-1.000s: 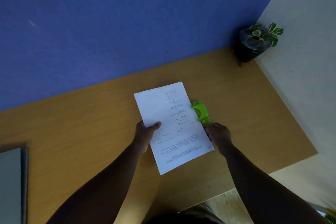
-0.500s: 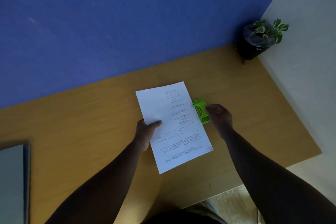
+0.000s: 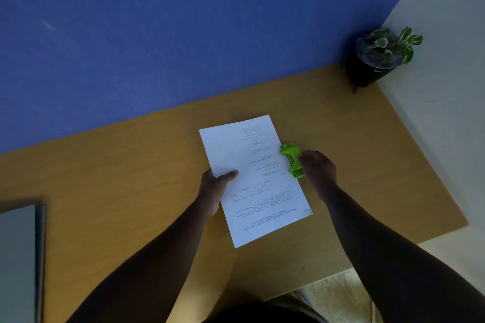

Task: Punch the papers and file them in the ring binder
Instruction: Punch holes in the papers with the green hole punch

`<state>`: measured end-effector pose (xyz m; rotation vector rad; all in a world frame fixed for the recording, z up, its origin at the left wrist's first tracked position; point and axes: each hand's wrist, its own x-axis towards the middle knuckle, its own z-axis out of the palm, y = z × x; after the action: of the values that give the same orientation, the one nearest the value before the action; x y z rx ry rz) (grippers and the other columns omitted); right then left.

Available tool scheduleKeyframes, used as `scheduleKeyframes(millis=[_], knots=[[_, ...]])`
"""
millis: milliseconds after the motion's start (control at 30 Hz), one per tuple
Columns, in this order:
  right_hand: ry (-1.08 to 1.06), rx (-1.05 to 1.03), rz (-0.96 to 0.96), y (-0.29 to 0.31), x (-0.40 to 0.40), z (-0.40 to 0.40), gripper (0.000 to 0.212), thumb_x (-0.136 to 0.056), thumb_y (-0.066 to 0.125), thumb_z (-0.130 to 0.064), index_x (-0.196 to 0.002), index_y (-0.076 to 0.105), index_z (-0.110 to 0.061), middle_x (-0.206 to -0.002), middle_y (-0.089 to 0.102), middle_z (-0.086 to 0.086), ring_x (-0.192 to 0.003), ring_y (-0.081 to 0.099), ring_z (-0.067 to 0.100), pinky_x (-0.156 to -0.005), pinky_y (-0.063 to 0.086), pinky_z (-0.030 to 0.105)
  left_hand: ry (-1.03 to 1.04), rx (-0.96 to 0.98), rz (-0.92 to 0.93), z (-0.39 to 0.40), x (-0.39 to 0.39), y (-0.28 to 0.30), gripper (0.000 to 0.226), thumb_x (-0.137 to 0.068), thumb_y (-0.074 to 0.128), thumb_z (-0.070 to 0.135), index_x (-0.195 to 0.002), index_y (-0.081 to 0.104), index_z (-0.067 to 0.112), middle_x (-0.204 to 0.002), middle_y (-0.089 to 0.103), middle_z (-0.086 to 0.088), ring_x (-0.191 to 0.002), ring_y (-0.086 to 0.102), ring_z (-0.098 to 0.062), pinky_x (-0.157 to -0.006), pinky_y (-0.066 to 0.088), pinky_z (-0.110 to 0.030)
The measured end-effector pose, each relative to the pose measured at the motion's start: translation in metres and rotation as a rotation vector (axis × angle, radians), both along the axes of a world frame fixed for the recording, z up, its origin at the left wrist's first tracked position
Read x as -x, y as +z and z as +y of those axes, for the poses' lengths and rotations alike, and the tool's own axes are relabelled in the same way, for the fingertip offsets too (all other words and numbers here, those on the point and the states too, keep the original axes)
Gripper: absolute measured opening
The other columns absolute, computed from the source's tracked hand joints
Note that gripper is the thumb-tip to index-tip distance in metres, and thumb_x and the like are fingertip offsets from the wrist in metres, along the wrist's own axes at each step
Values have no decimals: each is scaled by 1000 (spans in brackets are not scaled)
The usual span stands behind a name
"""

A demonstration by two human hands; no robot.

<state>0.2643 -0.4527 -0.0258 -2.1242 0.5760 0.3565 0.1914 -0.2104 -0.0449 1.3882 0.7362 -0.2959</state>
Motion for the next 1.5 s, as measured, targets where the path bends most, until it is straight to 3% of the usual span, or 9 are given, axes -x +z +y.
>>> scheduleKeyframes(millis=[367, 567, 700, 800, 1233, 1500], knots=[[29, -34, 36, -1, -4, -3, 29, -87, 62, -32, -115, 69, -23, -106, 69, 0, -100, 62, 21, -88, 49, 33, -44, 9, 4, -6, -6, -6, 37, -82, 75, 23, -116, 61, 18, -109, 71, -3, -100, 68, -28, -87, 58, -48], [69, 0, 69, -5, -12, -7, 30, -88, 60, -32, -116, 67, -23, -108, 67, -1, -95, 58, 17, -80, 42, 26, -30, 21, 27, -7, -6, -11, 33, -87, 73, 16, -117, 60, 14, -110, 70, -6, -100, 67, -28, -85, 58, -45], [95, 55, 69, -10, -18, -6, 33, -93, 53, -40, -112, 68, -17, -109, 67, 4, -97, 57, 23, -80, 41, 27, -20, 28, 35, -8, -5, -13, 29, -88, 73, 15, -114, 61, 16, -109, 71, -6, -99, 68, -26, -77, 57, -38], [119, 158, 85, -14, -26, -3, 42, -96, 43, -42, -110, 67, -10, -109, 68, 12, -101, 58, 31, -76, 34, 26, -13, 39, 56, -8, -5, -16, 31, -87, 74, 17, -115, 62, 15, -109, 72, -5, -99, 68, -26, -79, 58, -39], [99, 265, 76, -23, -59, 14, 49, -98, 37, -43, -121, 63, -7, -123, 63, 21, -114, 56, 38, -92, 44, 37, -9, 84, 85, -4, -5, -23, 33, -84, 76, 15, -116, 66, 16, -109, 74, -2, -102, 70, -24, -90, 57, -43], [41, 332, -52, -32, -57, 19, 40, -97, 44, -39, -104, 69, -9, -105, 69, 19, -100, 61, 39, -77, 46, 35, -33, 73, 69, -4, -5, -25, 35, -85, 76, 15, -118, 64, 15, -110, 73, -3, -102, 70, -25, -88, 58, -43]])
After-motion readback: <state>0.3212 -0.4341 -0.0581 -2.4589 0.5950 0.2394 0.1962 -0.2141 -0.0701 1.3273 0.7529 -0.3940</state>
